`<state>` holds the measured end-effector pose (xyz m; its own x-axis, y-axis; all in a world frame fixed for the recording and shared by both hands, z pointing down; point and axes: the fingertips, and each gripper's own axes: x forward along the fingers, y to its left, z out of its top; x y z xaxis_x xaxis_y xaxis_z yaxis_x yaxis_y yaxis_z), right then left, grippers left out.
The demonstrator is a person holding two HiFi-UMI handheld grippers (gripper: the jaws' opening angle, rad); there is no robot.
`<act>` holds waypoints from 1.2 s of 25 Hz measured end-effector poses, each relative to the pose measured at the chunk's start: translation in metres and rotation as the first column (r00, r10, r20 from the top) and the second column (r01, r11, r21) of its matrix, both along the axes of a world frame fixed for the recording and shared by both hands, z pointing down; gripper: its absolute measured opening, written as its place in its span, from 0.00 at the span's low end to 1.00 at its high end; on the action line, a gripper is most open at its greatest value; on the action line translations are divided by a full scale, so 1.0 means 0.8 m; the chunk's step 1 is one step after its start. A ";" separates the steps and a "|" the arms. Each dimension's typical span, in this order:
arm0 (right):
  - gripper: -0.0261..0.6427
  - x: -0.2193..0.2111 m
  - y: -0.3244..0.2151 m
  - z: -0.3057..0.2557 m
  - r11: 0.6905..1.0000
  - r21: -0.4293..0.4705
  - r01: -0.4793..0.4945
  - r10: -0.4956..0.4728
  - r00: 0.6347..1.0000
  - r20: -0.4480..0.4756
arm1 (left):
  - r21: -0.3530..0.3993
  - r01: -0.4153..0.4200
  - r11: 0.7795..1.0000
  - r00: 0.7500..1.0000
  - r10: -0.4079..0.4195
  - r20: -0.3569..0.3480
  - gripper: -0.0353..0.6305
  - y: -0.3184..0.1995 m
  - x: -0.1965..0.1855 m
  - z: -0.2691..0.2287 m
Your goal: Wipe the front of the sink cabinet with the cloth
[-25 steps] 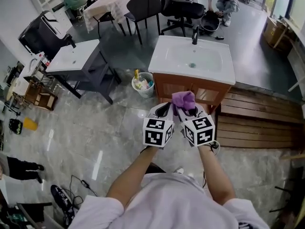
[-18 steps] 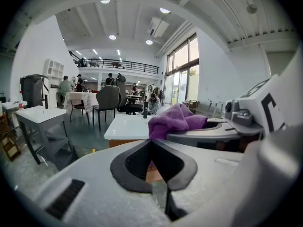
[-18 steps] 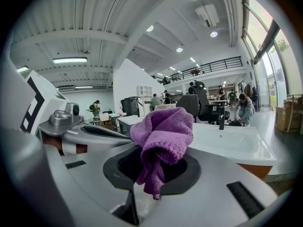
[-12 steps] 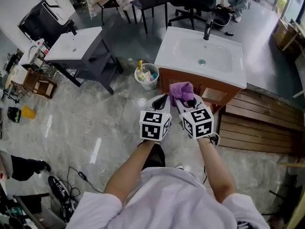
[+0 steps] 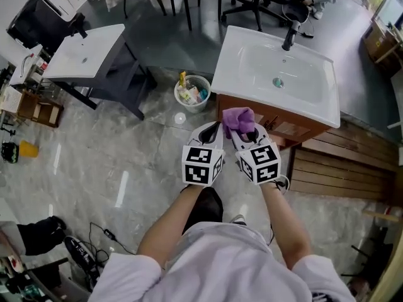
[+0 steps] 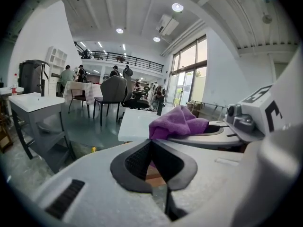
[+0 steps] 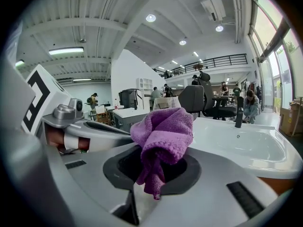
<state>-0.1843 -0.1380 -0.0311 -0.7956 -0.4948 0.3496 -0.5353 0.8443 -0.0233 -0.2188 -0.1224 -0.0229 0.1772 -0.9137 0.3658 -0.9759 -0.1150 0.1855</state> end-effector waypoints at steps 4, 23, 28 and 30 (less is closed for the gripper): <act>0.15 -0.035 -0.031 0.023 1.000 -0.005 -0.012 0.012 1.000 -0.015 | -0.010 -0.037 0.999 0.999 0.037 0.003 0.06 -0.033 -0.028 0.020; 0.15 -0.082 -0.086 0.177 0.982 0.110 0.151 -0.151 0.988 -0.009 | 0.039 0.067 0.997 0.998 -0.066 -0.013 0.06 -0.095 -0.066 0.182; 0.15 -0.095 -0.095 0.218 0.968 0.148 0.200 -0.204 0.979 0.013 | 0.104 0.094 0.990 0.995 -0.095 0.003 0.06 -0.107 -0.081 0.210; 0.15 -0.100 -0.097 0.234 0.959 0.169 0.226 -0.233 0.972 0.024 | 0.126 0.117 0.985 0.993 -0.117 -0.007 0.06 -0.109 -0.088 0.223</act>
